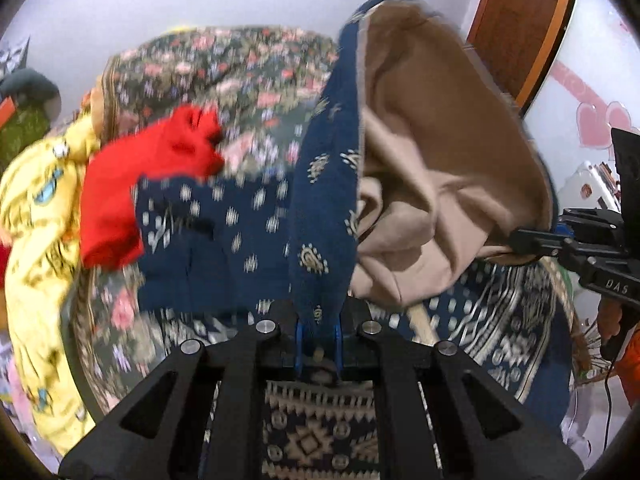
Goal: Fold large clothes
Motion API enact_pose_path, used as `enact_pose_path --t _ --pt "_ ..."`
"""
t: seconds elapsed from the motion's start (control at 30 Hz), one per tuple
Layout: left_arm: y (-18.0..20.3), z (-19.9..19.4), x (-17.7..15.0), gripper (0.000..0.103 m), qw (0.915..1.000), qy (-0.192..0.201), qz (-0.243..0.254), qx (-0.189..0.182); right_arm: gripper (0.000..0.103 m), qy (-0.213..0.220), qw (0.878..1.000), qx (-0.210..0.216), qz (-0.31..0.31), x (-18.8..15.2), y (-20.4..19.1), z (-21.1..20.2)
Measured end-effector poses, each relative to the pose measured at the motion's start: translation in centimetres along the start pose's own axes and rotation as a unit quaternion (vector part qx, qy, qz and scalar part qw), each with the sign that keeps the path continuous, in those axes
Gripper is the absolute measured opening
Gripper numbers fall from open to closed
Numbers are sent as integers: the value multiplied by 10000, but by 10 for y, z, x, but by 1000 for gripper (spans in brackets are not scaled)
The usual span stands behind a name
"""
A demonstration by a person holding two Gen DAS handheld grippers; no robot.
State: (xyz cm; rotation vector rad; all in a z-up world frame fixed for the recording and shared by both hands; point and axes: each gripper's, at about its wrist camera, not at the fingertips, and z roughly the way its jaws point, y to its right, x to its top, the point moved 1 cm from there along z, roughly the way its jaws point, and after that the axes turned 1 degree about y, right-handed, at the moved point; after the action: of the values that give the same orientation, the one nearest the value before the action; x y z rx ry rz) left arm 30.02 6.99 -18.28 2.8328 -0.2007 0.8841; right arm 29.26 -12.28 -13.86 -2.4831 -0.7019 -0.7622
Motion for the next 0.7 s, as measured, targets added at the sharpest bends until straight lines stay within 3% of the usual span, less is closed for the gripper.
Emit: enact_pose_path --t 0.3,0.47,0.7 --pt "-8 14 -54 14 9992 -378 -68 114 11 -324 9985 -179 412 -45 10 12" --pt "-12 11 -72 36 9990 -387 -111 217 15 -401 9978 -306 436 -57 14 9" --pt "-28 -11 -82 38 9982 -339 -313 396 16 -585 9965 -386 447 -71 15 1"
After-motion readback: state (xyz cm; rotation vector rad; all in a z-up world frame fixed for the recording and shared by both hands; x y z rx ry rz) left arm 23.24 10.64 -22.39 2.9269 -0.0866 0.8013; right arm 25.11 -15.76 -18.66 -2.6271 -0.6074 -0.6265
